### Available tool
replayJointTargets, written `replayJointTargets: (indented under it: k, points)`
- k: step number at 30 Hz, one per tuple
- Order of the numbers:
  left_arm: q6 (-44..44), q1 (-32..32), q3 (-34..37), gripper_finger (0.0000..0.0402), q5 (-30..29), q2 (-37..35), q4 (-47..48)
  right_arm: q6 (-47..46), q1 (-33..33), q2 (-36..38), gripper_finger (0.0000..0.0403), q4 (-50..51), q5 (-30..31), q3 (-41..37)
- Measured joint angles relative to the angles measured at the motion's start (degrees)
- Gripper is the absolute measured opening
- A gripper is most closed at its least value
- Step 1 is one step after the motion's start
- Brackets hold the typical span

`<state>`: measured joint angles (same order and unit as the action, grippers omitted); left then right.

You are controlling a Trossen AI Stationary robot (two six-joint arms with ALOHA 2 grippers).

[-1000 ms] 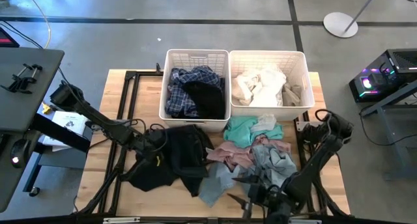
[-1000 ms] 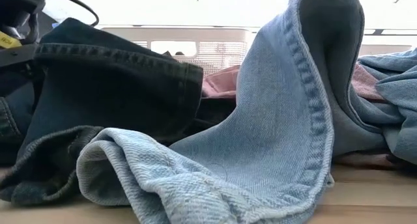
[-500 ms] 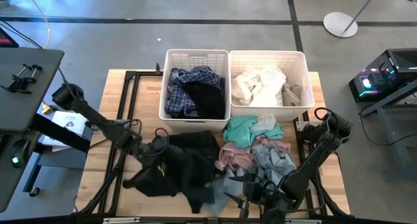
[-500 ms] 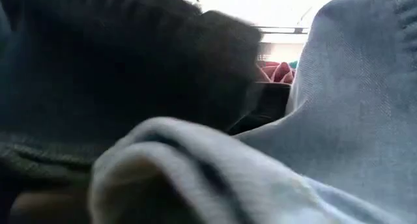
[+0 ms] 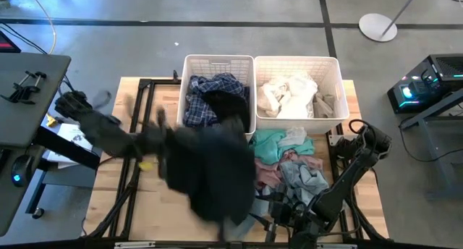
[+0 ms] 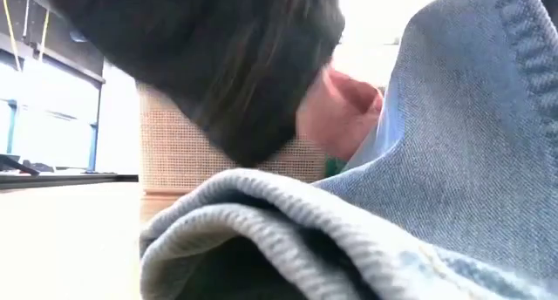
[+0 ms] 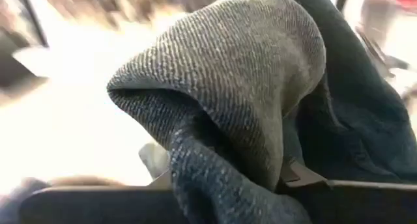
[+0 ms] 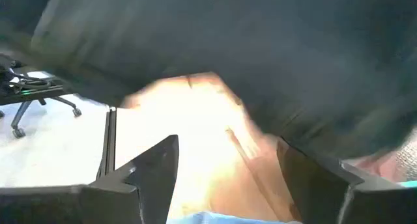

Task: Sort clothes
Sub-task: Put the dark blue pants into the left white bin

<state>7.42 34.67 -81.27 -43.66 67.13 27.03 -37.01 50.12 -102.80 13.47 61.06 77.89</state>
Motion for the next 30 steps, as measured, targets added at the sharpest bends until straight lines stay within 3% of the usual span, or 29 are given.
replayJointTargets:
  k: [3, 6, 9, 15, 18, 22, 27, 30]
  points:
    - [-14.75, -2.41, -7.7, 0.0054, -4.64, 0.36, -5.16, 0.0, -0.14, 0.0, 0.0248, 0.0, 0.0, 0.0]
    - [-25.6, -6.55, -14.08, 0.0054, -1.97, 1.49, -10.9, 0.0, -0.44, 0.0, 0.0248, 0.0, 0.04, 0.0]
    - [-32.11, -11.79, -19.91, 0.0054, 1.67, 3.49, -12.01, 0.0, -1.0, 0.0, 0.0248, -0.02, 0.06, 0.02]
    - [-41.77, -24.69, -24.75, 0.0054, 1.36, 8.43, -9.78, 0.0, -2.54, 0.0, 0.0248, 0.02, -0.19, 0.02]
    - [-42.68, -32.2, -24.84, 0.0054, 1.49, 11.12, -5.12, 0.0, -3.27, 0.0, 0.0248, 0.26, -1.19, 0.02]
    - [-39.1, -42.23, -24.83, 0.0054, -1.18, 15.13, 8.2, 0.0, -3.66, 0.0, 0.0248, 0.85, -1.31, 0.02]
    - [-28.55, -51.79, -23.56, 0.0053, 2.92, 20.4, 27.0, 0.64, -3.64, 0.0, 0.0248, 1.75, -1.35, 0.02]
    - [-25.39, -54.82, -19.45, 0.0053, 4.85, 24.43, 33.07, 1.05, -3.64, 0.0, 0.0248, 1.82, -1.36, 0.02]
